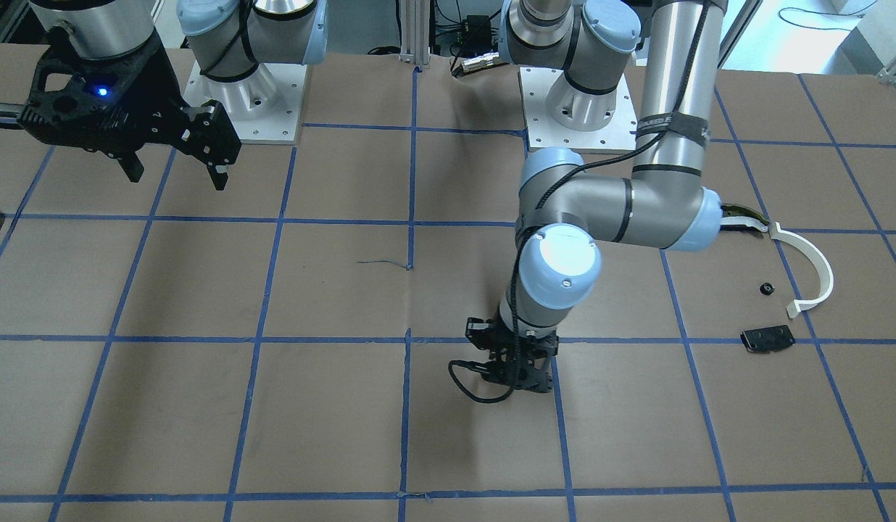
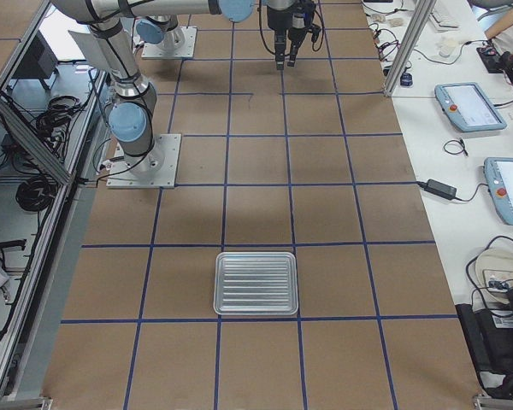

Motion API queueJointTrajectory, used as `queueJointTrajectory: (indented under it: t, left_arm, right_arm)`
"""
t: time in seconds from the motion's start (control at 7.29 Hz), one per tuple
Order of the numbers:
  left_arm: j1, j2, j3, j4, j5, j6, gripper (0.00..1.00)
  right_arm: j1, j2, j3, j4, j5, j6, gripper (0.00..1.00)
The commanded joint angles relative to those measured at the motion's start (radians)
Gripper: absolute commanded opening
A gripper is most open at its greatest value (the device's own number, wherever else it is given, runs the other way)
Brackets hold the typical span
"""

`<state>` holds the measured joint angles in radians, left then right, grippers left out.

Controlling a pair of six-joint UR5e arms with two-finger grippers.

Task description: Place bearing gear from tray to pile

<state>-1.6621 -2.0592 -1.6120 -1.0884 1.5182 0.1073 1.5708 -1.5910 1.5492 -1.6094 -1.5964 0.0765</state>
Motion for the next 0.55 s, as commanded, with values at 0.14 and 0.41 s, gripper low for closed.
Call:
queueJointTrajectory:
  t: [0.14, 0.41]
  left_arm:
    - [0.343, 0.062, 0.023, -0.134, 0.099, 0.357, 0.0]
    - [0.557, 0.07, -0.035, -0.134, 0.194, 0.581, 0.0]
  right_arm:
    - [0.0, 0.0, 0.003, 0.0, 0.001, 0.0, 1.0]
    - [0.0, 0.0, 0.005, 0.0, 0.0, 0.0, 1.0]
